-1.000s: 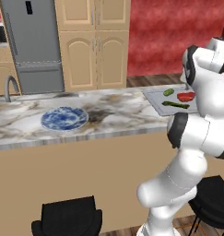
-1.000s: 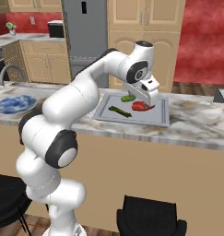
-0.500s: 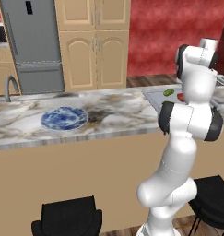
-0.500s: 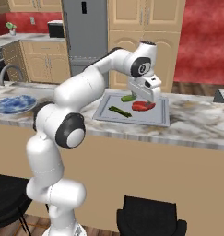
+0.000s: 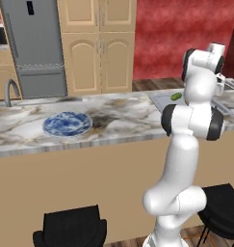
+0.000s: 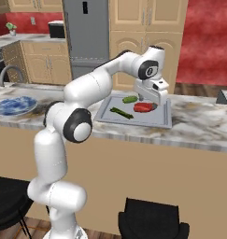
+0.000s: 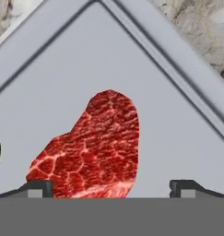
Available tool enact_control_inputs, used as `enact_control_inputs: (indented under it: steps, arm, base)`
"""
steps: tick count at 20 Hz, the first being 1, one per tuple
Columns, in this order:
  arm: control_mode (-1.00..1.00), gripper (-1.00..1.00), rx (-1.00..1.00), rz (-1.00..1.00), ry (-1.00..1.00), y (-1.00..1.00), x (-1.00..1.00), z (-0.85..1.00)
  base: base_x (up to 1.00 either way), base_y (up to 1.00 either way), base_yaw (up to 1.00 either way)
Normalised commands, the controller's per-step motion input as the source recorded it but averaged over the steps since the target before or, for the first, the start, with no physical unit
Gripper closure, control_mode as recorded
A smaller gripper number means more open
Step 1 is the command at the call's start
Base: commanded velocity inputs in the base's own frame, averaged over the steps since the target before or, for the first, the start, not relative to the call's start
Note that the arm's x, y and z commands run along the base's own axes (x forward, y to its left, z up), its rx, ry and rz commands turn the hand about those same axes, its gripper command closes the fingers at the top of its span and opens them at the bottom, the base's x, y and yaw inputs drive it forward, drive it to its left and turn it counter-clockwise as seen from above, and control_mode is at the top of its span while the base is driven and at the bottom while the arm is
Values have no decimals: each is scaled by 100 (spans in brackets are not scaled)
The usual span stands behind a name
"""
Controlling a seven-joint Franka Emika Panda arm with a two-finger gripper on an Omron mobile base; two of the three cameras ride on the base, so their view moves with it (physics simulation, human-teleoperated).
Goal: Create a steak meal by picking up the steak and asparagus from the tray and placing them on the plate. Leave the pickle on the tray.
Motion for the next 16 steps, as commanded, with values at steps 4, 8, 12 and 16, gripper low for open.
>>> enact_control_inputs:
  steps: [4, 8, 12, 16]
  arm:
    - [-100, -100, 0, 0, -2, -2, 40, -14]
    - [-100, -100, 0, 0, -3, -8, 25, -29]
    - [-100, -100, 0, 0, -3, -18, 10, -40]
    - [-100, -100, 0, 0, -3, -14, 6, -36]
  base:
    - [0, 0, 0]
    - [0, 0, 0]
    - [0, 0, 0]
    - [0, 0, 0]
